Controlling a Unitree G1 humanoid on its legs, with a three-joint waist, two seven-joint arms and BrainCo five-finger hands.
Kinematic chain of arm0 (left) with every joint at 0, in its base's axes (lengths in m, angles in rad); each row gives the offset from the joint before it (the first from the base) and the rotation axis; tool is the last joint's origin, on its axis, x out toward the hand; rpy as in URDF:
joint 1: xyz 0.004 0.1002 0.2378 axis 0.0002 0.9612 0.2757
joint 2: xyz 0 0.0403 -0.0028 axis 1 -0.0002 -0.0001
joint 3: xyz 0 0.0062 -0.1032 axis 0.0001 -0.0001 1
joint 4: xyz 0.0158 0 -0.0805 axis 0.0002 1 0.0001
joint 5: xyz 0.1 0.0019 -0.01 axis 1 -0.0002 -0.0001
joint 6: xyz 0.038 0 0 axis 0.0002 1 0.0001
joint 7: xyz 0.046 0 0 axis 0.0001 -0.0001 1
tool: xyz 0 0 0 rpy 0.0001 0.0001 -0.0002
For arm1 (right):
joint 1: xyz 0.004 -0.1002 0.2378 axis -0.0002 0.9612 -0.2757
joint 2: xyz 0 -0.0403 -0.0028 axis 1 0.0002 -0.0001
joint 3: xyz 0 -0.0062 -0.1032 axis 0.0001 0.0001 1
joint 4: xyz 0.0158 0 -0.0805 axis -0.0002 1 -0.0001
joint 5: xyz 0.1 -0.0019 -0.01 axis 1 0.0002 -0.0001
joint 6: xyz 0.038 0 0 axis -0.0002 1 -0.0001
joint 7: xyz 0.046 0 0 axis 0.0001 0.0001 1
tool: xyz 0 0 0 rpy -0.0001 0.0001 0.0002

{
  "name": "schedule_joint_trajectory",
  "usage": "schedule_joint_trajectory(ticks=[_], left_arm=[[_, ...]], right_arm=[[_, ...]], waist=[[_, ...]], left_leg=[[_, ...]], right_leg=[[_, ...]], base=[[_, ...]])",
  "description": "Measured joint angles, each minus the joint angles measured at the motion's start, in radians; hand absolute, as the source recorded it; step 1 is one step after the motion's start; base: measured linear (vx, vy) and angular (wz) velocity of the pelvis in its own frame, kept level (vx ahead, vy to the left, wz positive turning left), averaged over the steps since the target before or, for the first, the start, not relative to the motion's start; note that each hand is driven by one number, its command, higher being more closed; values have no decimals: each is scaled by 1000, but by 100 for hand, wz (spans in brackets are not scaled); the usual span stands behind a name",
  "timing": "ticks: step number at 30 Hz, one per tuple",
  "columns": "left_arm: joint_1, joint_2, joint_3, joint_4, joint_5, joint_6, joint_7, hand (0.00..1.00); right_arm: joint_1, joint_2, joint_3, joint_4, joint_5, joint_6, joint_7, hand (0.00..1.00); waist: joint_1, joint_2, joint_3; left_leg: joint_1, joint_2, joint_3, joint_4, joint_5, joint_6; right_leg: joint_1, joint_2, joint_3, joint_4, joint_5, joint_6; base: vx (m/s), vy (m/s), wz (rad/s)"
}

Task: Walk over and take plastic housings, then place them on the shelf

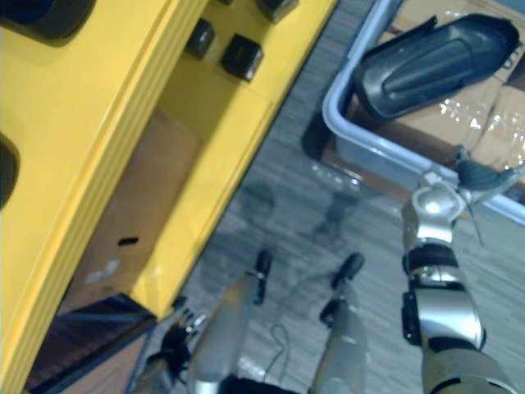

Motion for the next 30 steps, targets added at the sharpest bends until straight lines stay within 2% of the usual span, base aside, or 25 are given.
schedule_joint_trajectory(ticks=[1,4,7,10,14,15,16,17,18,19,20,22,27,30], left_arm=[[-4,0,-2,8,0,0,-1,0],[-4,0,-2,8,0,1,-1,0],[-4,-1,-2,12,2,2,0,0],[-4,-5,-2,12,6,3,0,0],[-4,-6,-2,12,12,7,0,0],[-4,-6,-1,12,12,11,0,0],[-4,-7,-1,11,13,19,0,0],[-4,-7,-1,11,13,21,0,0],[-4,-7,-1,11,12,24,-1,0],[-4,-6,-1,11,13,26,-1,0],[-4,-6,-1,11,13,27,-1,0],[-4,-6,-1,11,12,29,0,0],[-4,-8,-3,11,13,32,0,0],[-4,-12,-5,12,13,33,0,0]], right_arm=[[-1,15,-7,-52,-11,-36,-22,0],[-5,22,-16,-119,-76,-63,-61,0],[-8,24,-12,-176,-124,-81,-57,0],[-30,31,26,-204,-138,-81,16,0],[-47,63,115,-241,-140,-77,165,0],[-47,66,142,-241,-140,-68,203,0],[-52,74,153,-242,-138,-37,249,0],[-54,75,155,-242,-138,-31,256,0],[-62,75,167,-241,-133,-6,288,0],[-66,74,182,-235,-108,31,333,0],[-66,75,184,-234,-102,39,342,0],[-67,75,190,-213,-48,83,412,0],[-100,60,201,-132,1,160,488,0],[-149,41,221,-62,1,188,479,0]], waist=[[-1,1,-1],[0,2,-1],[0,7,-4],[0,16,-10],[2,21,-13],[4,25,-16],[9,30,-19],[10,30,-19],[12,31,-20],[14,31,-20],[15,32,-20],[19,32,-20],[29,39,-25],[37,48,-31]], left_leg=[[1,-1,0,0,0,0],[2,-3,0,0,2,0],[2,-6,0,-1,3,2],[6,-10,0,-1,5,4],[12,-11,-2,-3,9,4],[18,-11,-2,-4,10,4],[23,-11,-3,-4,10,4],[23,-11,-3,-4,10,4],[22,-11,-3,-5,10,4],[22,-11,-3,-5,10,4],[22,-11,-3,-5,10,4],[22,-11,-4,-6,10,4],[21,-12,-5,-6,12,4],[22,-13,-8,-11,15,3]], right_leg=[[0,-1,1,1,0,0],[0,-2,1,3,0,0],[0,-6,1,6,0,0],[1,-13,1,15,-2,2],[6,-13,1,17,-3,2],[12,-14,0,17,-4,2],[18,-15,0,17,-11,5],[18,-15,0,17,-12,5],[16,-15,-1,17,-13,4],[17,-15,-2,17,-17,0],[17,-15,-2,18,-17,0],[16,-15,-2,18,-17,-1],[17,-16,-5,20,-16,0],[17,-17,-7,20,-15,2]], base=[[0,0,0],[0,0,0],[-3,4,1],[0,0,0],[-4,-1,1],[-21,0,5],[-19,1,4],[0,0,0],[0,0,0],[0,0,0],[0,0,0],[0,0,0],[0,0,0],[0,0,0]])
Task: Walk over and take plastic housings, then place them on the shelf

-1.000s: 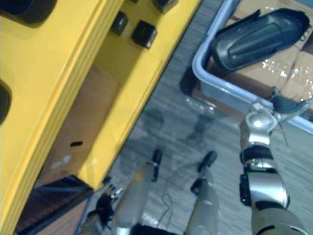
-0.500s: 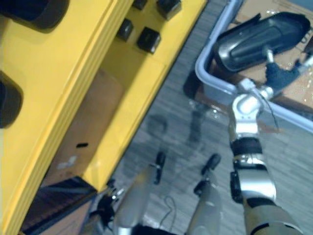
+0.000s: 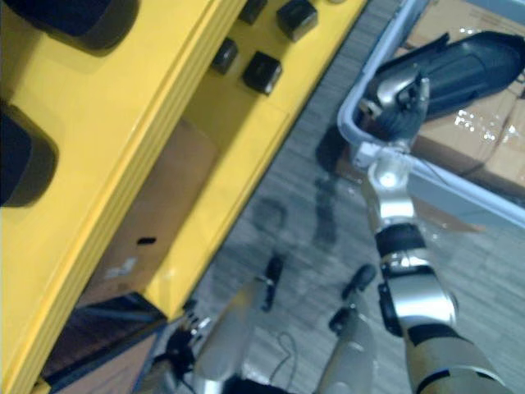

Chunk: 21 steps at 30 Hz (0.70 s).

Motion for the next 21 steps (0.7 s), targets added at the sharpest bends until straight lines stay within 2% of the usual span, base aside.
schedule_joint_trajectory(ticks=[3,7,15,17,21], left_arm=[[0,-5,-25,1,0,-3,0,0],[0,-6,-37,2,0,-3,-1,0],[0,-14,-77,12,0,-11,-2,0],[0,-15,-77,13,0,-11,-2,0],[0,-15,-77,13,2,-10,-3,0]], right_arm=[[-38,-48,1,54,4,2,-47,0],[-88,-86,1,88,27,18,-78,0],[-128,-162,31,170,91,84,-73,0],[-129,-175,45,183,99,98,-60,0],[-132,-196,45,191,159,161,-46,0]], waist=[[20,19,-12],[23,33,-13],[38,68,-13],[39,70,-14],[41,70,-14]], left_leg=[[-1,-3,-6,-5,3,-1],[-1,-7,-21,-9,9,-4],[2,-14,-22,-25,19,-3],[3,-13,-22,-28,19,-4],[5,-13,-21,-29,19,-4]], right_leg=[[0,-3,-9,4,-3,-1],[-1,-9,-21,23,-10,-4],[-6,-18,-22,25,-13,-4],[-6,-18,-23,25,-14,-3],[-6,-18,-23,26,-15,-3]], base=[[5,-9,7],[-7,-7,11],[-3,-1,1],[0,0,0],[0,0,0]])
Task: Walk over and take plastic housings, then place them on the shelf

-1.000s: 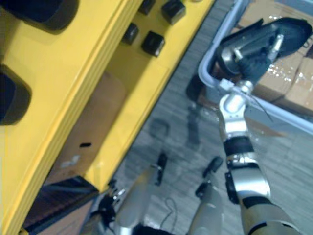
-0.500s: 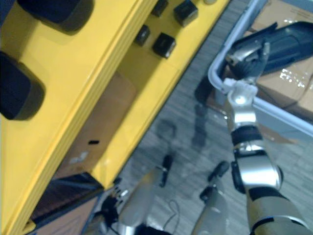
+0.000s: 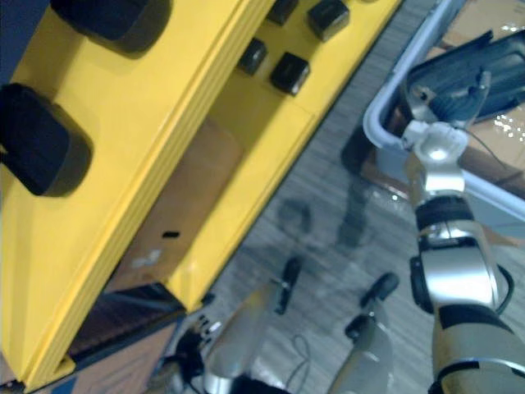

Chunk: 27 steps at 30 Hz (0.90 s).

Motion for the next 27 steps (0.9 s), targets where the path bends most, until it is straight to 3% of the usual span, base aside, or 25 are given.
schedule_joint_trajectory(ticks=[4,18,27], left_arm=[[0,1,1,0,28,0,0,0],[0,2,-7,22,27,-20,0,0],[0,10,-29,23,23,-21,-1,0]], right_arm=[[-15,-18,0,22,78,29,12,0],[-29,-119,-2,111,76,72,6,0],[-78,-206,0,127,66,67,-80,0]], waist=[[0,0,0],[-23,2,1],[-27,2,1]], left_leg=[[7,0,3,0,-1,0],[-9,15,26,36,-23,2],[-9,17,29,44,-40,4]], right_leg=[[3,0,3,1,-1,0],[0,17,20,-26,7,-4],[-1,21,27,-27,8,2]], base=[[-4,0,-2],[3,-2,-5],[18,6,-3]])
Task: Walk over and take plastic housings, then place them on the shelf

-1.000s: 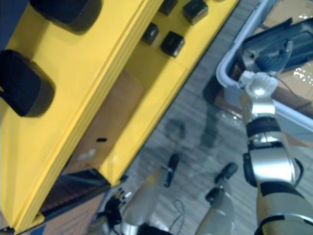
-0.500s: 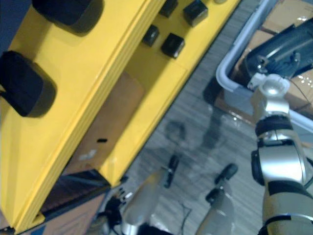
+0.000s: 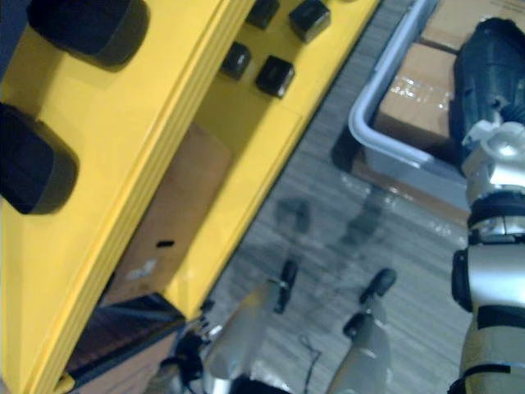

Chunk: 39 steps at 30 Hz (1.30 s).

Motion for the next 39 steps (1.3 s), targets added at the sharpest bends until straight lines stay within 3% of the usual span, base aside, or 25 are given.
schedule_joint_trajectory(ticks=[5,10,12,14,15,18,21,32,39], left_arm=[[0,1,0,0,-5,0,-8,0],[1,3,0,0,-5,1,-28,0],[1,3,0,0,-5,1,-29,0],[1,3,1,-1,-3,0,-29,0],[1,3,1,-2,-3,0,-28,0],[1,3,2,-6,1,1,-27,0],[2,3,5,-6,1,1,-26,0],[11,8,18,-21,1,0,-18,0],[11,13,42,-40,1,0,-19,0]], right_arm=[[-49,-37,15,0,-40,-25,-8,0],[-51,-53,65,0,-63,-70,65,0],[-51,-53,81,-30,-102,-142,118,0],[-51,-53,89,-86,-160,-193,125,0],[-51,-53,104,-121,-198,-222,103,0],[-51,-53,113,-157,-238,-237,28,0],[-48,-53,111,-156,-259,-209,-22,0],[-24,-55,97,-56,-257,-18,-80,0],[17,-110,23,7,-228,15,-87,0]], waist=[[1,0,0],[3,0,0],[4,0,0],[4,0,0],[5,0,0],[6,0,0],[2,0,0],[-20,-10,7],[-33,-27,18]], left_leg=[[-5,-1,-2,6,-5,2],[-19,1,-3,29,-17,6],[-18,2,-5,31,-20,6],[-17,2,-4,31,-20,6],[-17,3,-4,31,-20,5],[-16,3,-4,31,-20,5],[-16,3,-3,32,-20,6],[-21,8,-3,46,-31,6],[-34,18,-3,65,-44,8]], right_leg=[[-1,-1,-1,1,-5,0],[-13,-2,0,23,-15,6],[-13,-3,-1,33,-16,8],[-13,-3,-1,36,-17,8],[-13,-2,-2,38,-17,8],[-13,-2,-3,40,-18,8],[-13,-2,-2,40,-18,8],[-9,4,-1,32,-22,1],[-9,16,-1,23,-14,11]], base=[[0,0,0],[0,0,0],[0,0,0],[0,0,0],[0,0,0],[0,0,0],[0,0,0],[2,1,0],[6,4,-1]])
